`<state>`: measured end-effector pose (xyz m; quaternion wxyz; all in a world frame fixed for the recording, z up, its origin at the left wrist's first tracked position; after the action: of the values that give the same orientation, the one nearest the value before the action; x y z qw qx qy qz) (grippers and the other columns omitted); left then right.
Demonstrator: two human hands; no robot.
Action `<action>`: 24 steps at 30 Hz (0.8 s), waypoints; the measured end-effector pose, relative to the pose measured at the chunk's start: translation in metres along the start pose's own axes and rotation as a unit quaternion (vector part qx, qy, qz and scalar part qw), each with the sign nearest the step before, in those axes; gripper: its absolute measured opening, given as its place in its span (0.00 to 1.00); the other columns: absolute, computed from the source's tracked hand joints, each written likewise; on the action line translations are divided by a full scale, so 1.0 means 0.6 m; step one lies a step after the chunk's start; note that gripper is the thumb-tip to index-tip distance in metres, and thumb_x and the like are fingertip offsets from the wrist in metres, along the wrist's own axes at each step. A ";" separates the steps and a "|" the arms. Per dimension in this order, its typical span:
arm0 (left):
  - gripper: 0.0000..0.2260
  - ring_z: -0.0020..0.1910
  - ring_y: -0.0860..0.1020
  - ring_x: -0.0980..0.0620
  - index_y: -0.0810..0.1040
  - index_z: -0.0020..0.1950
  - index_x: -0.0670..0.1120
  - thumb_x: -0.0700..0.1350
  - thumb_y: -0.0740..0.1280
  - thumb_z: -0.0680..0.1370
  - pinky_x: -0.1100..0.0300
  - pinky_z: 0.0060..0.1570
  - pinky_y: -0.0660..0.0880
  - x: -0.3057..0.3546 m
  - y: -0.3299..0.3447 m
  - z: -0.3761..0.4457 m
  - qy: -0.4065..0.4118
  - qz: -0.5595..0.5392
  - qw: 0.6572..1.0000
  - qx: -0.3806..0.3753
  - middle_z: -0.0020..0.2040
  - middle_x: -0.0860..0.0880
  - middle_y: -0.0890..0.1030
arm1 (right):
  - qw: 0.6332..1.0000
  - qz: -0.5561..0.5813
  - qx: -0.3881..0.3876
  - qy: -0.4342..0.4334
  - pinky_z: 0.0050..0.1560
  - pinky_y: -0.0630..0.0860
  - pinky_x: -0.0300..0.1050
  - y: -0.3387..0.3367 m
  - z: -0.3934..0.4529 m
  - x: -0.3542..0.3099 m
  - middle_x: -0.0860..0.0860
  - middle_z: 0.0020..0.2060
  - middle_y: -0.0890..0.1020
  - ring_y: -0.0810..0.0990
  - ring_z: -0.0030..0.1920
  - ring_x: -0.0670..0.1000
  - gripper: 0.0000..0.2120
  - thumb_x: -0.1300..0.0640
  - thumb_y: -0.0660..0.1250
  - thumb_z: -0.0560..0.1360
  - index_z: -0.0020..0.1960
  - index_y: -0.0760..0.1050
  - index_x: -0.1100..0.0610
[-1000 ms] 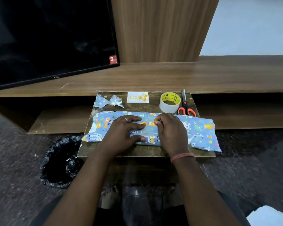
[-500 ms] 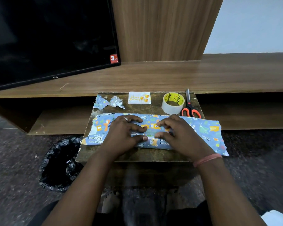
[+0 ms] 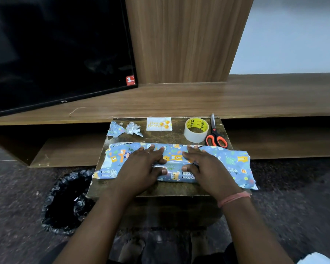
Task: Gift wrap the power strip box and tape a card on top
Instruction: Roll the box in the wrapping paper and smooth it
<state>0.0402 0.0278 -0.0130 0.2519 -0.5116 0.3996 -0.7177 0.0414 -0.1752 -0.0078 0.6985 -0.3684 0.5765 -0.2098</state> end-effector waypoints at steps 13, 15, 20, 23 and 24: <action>0.24 0.80 0.60 0.41 0.77 0.71 0.51 0.60 0.53 0.82 0.39 0.78 0.54 0.004 0.022 -0.038 0.004 0.119 0.989 0.090 0.76 0.47 0.72 | 0.982 -0.128 0.067 -0.123 0.61 0.73 0.54 0.024 -0.042 -0.039 0.51 0.60 0.79 0.75 0.60 0.56 0.13 0.52 0.68 0.76 0.60 0.81 0.50; 0.19 0.74 0.70 0.43 0.84 0.59 0.53 0.58 0.57 0.82 0.43 0.71 0.63 0.010 0.011 -0.047 0.004 0.100 0.986 0.136 0.69 0.48 0.79 | 0.982 -0.137 0.061 -0.117 0.56 0.72 0.50 0.026 -0.061 -0.035 0.48 0.55 0.78 0.75 0.55 0.54 0.14 0.50 0.71 0.73 0.58 0.81 0.50; 0.16 0.58 0.78 0.48 0.85 0.55 0.55 0.59 0.60 0.80 0.46 0.59 0.73 0.022 -0.002 -0.049 0.016 0.067 0.990 0.119 0.57 0.54 0.83 | 0.984 -0.125 0.066 -0.106 0.51 0.72 0.51 0.011 -0.073 -0.031 0.44 0.45 0.74 0.71 0.47 0.50 0.08 0.57 0.75 0.68 0.42 0.77 0.49; 0.15 0.60 0.79 0.48 0.86 0.53 0.54 0.58 0.63 0.78 0.45 0.59 0.74 0.015 0.001 -0.045 0.011 0.056 0.996 0.073 0.60 0.51 0.83 | 0.989 -0.115 0.028 -0.092 0.55 0.62 0.47 0.018 -0.081 -0.033 0.42 0.50 0.72 0.68 0.53 0.48 0.07 0.47 0.77 0.67 0.39 0.80 0.48; 0.15 0.61 0.79 0.49 0.87 0.53 0.53 0.57 0.65 0.76 0.46 0.60 0.74 0.014 0.000 -0.044 0.007 0.051 0.997 0.063 0.61 0.50 0.83 | 0.987 -0.132 0.015 -0.085 0.55 0.57 0.46 0.022 -0.083 -0.035 0.41 0.52 0.71 0.65 0.54 0.47 0.09 0.44 0.77 0.68 0.39 0.81 0.47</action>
<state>0.0124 0.0300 -0.0126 0.3169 -0.4686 0.3813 -0.7312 -0.0132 -0.1653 -0.0075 0.7166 -0.4472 0.4579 -0.2772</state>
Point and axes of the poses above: each hand's wrist, its own z-axis towards the middle knuckle, its own y-axis out of the palm, x = y × z, the point moved 5 cm from there along z, towards the middle knuckle
